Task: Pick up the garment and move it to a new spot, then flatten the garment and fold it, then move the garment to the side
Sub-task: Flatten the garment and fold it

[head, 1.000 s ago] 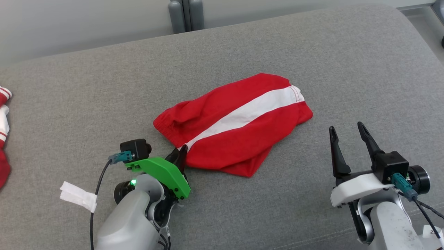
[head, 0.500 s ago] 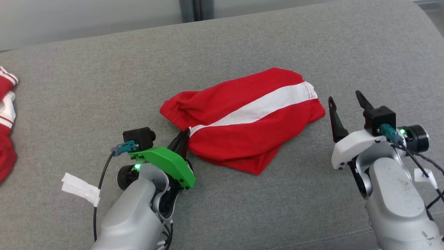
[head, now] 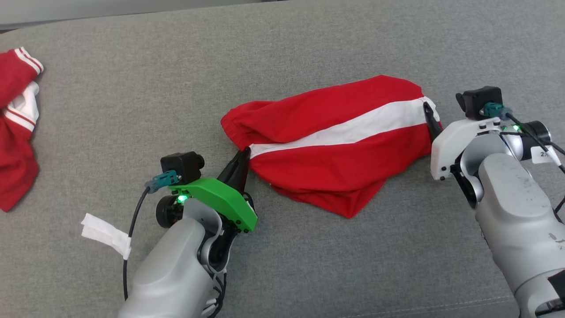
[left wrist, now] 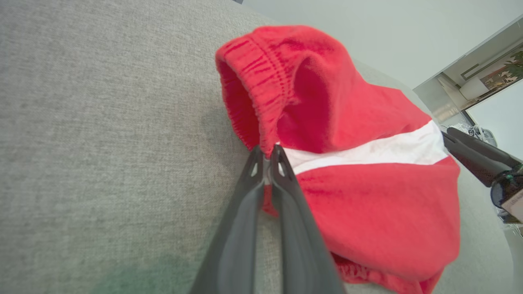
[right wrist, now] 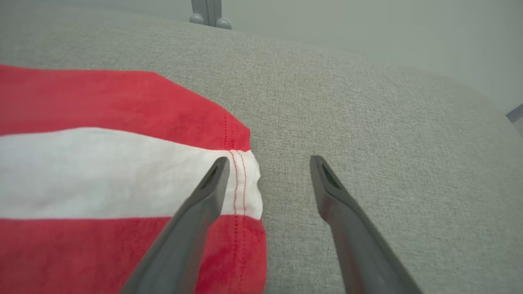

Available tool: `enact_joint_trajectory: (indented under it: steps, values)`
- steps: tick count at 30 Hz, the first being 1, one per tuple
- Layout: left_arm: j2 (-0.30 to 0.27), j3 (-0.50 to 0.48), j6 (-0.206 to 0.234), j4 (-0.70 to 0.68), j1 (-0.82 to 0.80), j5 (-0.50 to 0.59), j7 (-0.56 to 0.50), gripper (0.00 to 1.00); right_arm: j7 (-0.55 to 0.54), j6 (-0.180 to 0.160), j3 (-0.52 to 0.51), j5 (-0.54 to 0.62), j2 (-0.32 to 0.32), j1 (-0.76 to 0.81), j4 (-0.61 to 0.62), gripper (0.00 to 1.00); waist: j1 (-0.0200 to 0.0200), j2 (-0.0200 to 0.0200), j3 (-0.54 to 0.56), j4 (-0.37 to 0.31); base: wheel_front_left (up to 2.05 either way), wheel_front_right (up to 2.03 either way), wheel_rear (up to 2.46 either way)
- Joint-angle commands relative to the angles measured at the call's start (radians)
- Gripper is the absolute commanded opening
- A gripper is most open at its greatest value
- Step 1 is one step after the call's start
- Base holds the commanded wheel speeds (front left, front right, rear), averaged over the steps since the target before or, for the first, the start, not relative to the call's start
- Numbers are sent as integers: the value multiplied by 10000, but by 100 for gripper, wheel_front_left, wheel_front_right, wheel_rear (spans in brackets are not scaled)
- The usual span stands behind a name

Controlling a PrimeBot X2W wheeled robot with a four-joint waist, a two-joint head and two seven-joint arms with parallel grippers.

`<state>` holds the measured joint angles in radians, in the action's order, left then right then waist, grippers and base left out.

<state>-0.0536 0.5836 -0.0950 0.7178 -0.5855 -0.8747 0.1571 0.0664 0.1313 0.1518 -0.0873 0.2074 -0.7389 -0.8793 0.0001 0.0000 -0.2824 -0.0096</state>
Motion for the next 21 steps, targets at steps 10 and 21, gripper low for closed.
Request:
enact_joint_trajectory:
  steps: [10,21]
  values:
    - [-114,123,183,-390,30,43,-49,0,-285,-10,1214,-905,-283,-851,-1459,42,-1,0,-317,203,0,0,0]
    - [-238,84,328,-588,131,-71,-106,0,424,-10,2094,-1013,-217,-1226,-1932,35,-1,0,-231,21,0,0,0]
